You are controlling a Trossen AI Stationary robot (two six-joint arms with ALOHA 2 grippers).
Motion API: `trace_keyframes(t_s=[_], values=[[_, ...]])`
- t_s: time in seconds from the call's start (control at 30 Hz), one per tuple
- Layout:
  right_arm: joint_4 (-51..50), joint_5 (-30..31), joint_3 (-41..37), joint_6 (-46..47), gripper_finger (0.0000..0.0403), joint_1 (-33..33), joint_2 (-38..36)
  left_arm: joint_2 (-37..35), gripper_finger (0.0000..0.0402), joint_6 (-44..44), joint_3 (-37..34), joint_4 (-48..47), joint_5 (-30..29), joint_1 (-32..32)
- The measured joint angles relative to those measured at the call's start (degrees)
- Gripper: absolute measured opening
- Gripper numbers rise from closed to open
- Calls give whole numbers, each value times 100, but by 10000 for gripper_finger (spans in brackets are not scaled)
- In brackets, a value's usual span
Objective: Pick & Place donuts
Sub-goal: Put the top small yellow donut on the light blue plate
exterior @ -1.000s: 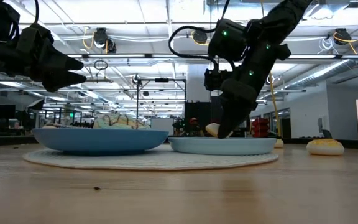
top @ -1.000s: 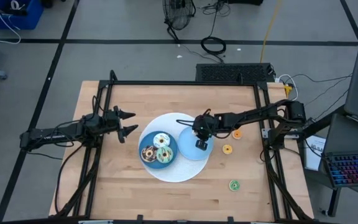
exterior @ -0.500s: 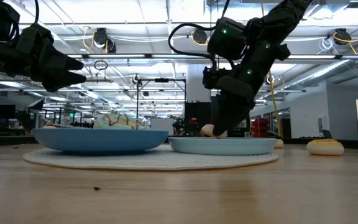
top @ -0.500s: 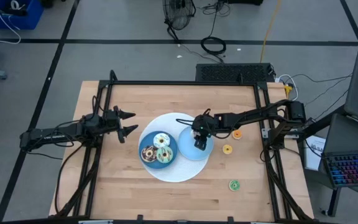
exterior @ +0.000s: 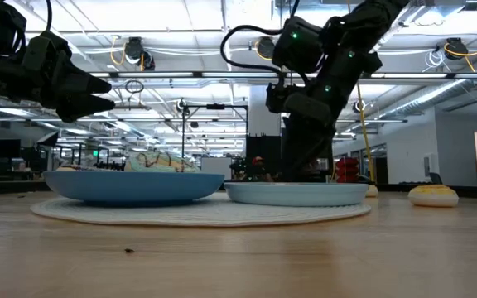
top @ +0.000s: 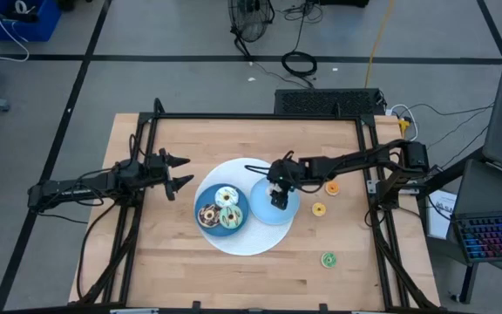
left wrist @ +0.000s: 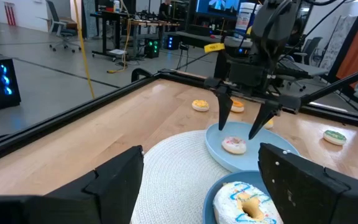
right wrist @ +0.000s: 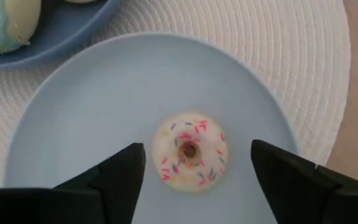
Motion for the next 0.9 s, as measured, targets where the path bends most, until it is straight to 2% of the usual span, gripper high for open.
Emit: trace_keyframes(t_s=[0.1,0.27,0.4,0.53,0.77,0.9], values=[[-576,28,259,-33,296,-34,0,0,319,-2,0,0,-2,0],[-2254,106,875,-53,300,-297,-122,-1,315,-3,0,0,0,0],[-3111,653,928,-40,292,-586,-394,-1,311,-4,0,1,-1,0],[-3411,920,720,-40,287,-958,-597,-1,311,0,0,0,-2,0],[-3086,904,223,-131,286,-1580,-671,-1,318,-3,0,2,-2,0],[-2837,576,-51,-169,286,-1883,-671,-1,318,-4,0,1,-2,0]])
